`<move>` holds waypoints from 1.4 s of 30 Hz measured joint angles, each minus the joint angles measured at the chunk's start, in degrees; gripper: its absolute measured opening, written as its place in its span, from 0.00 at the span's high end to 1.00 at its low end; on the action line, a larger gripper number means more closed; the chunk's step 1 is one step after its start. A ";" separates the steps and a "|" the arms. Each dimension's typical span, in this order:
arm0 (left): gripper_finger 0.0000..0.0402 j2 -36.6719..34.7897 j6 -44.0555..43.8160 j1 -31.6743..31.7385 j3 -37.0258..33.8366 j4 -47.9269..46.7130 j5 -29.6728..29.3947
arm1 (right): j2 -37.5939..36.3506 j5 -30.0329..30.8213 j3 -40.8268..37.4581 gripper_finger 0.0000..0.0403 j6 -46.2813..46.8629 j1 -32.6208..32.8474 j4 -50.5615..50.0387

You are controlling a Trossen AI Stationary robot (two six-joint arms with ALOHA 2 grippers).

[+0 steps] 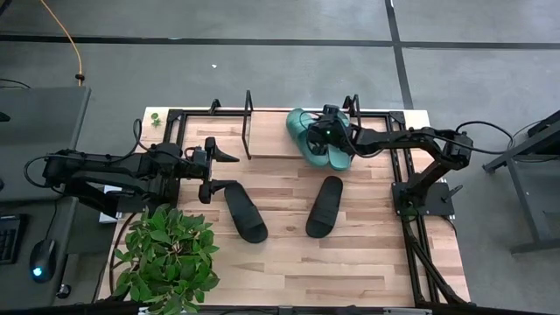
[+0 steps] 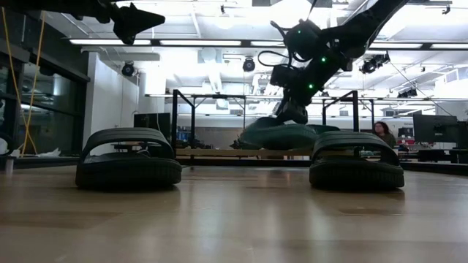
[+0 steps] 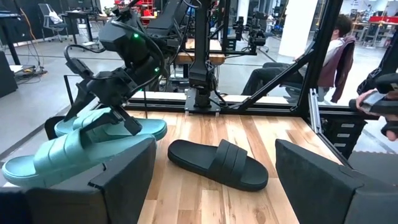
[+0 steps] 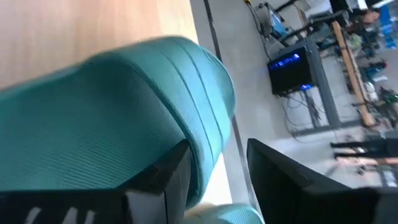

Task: Pick and place slides into the shelf
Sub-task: Put the green slides on the shelf, then put the right black slides on the shelf

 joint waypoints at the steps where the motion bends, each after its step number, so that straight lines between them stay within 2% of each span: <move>1: 0.22 0.00 0.00 0.00 0.00 0.00 0.00 | 0.00 1.12 0.00 0.63 -0.02 0.02 -0.29; 15: 0.22 0.00 -0.07 0.00 0.00 0.02 -0.01 | 0.00 11.21 0.00 0.63 -0.02 0.11 -2.85; 26: 0.22 0.00 -0.14 0.00 0.00 0.02 -0.01 | 0.00 10.99 0.00 0.64 1.07 0.13 -2.96; 34: 0.22 0.00 -0.15 0.00 0.00 0.02 0.01 | -0.32 6.31 0.00 0.64 1.93 0.52 -2.11; 42: 0.22 0.00 -0.15 0.02 0.00 0.09 -0.01 | -5.87 4.25 0.00 0.64 5.45 2.53 -3.46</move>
